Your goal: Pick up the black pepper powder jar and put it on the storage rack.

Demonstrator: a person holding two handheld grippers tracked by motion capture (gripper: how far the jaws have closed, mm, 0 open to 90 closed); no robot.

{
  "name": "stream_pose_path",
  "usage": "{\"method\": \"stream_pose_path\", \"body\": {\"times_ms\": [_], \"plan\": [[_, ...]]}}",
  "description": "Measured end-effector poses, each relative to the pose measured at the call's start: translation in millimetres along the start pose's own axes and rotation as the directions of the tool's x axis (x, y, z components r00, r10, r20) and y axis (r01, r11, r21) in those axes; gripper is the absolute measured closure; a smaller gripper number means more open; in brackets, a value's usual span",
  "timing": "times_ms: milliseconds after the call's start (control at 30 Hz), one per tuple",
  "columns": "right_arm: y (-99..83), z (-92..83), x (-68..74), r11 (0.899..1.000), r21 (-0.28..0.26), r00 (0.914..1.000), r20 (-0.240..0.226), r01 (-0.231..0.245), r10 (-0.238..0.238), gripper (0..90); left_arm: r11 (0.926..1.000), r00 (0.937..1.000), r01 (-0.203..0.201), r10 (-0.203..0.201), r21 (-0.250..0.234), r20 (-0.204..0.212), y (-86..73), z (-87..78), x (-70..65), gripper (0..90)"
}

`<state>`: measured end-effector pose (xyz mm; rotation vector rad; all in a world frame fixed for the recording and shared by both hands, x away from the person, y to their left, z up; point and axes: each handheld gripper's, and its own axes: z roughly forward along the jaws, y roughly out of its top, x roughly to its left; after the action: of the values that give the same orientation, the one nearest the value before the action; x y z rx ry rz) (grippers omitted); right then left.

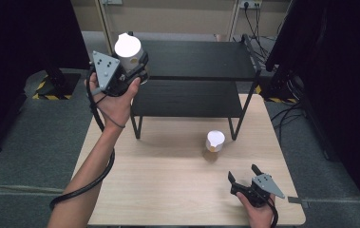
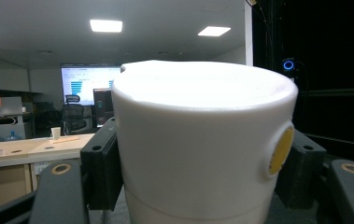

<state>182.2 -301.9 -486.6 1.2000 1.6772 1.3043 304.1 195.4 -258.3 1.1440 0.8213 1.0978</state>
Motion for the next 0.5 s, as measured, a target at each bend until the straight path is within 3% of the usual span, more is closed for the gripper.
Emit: {"method": "stream_pose_path", "body": {"times_ms": [500], "plan": [[-0.1,-0.1,-0.7,1.000,0.000,1.0000,-0.002,-0.002,0.002,4.1,0.9996,0.9991,0.001,0.000,0.029,-0.042,11.8,33.2,-0.4,30.9]]}}
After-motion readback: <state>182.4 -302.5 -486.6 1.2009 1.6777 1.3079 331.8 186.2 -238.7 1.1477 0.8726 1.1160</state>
